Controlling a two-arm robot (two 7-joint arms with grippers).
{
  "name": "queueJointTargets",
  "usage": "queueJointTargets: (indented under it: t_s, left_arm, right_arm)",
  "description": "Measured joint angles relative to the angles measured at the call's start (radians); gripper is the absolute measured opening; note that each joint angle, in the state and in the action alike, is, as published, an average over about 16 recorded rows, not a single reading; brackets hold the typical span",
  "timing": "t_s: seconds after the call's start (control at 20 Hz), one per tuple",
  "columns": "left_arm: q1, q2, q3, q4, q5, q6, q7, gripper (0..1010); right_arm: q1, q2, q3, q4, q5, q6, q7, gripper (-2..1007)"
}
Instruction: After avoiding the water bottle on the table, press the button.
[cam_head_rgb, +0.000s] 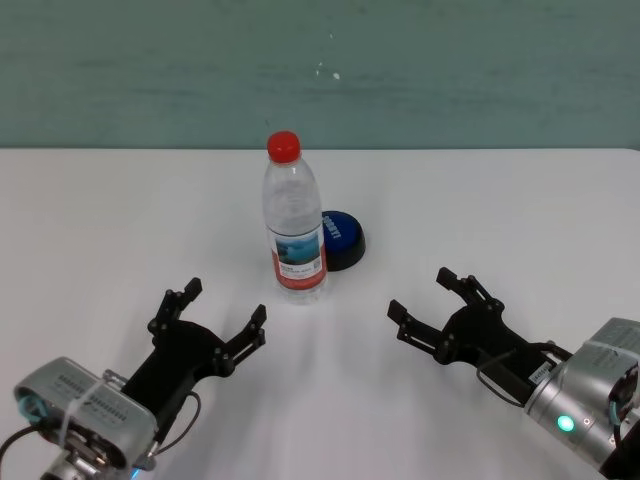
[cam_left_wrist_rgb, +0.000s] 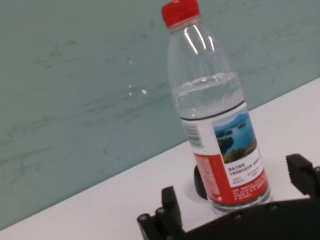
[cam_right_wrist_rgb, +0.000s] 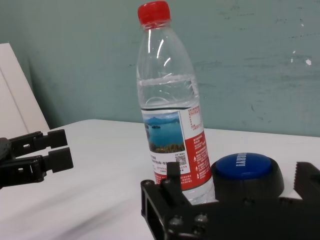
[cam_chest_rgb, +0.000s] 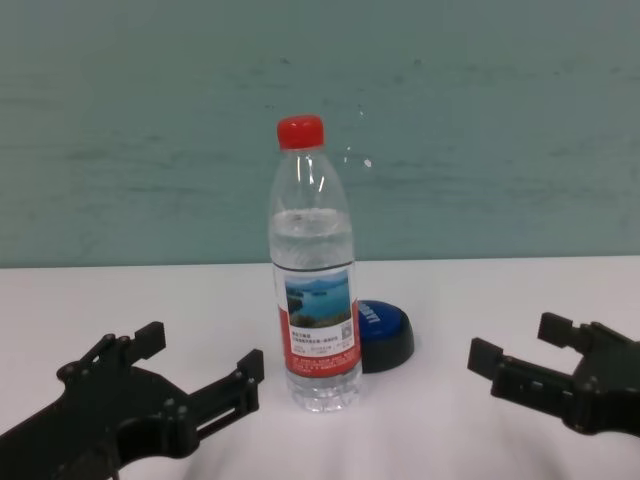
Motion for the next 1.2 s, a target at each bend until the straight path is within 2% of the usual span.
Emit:
queueJointTargets:
  t_s: [1.2]
  left_arm:
    - [0.000,0.000,0.000,0.000,0.000,0.000,0.000,1000]
  right_arm:
    - [0.000,0.000,0.000,0.000,0.000,0.000,0.000,1004]
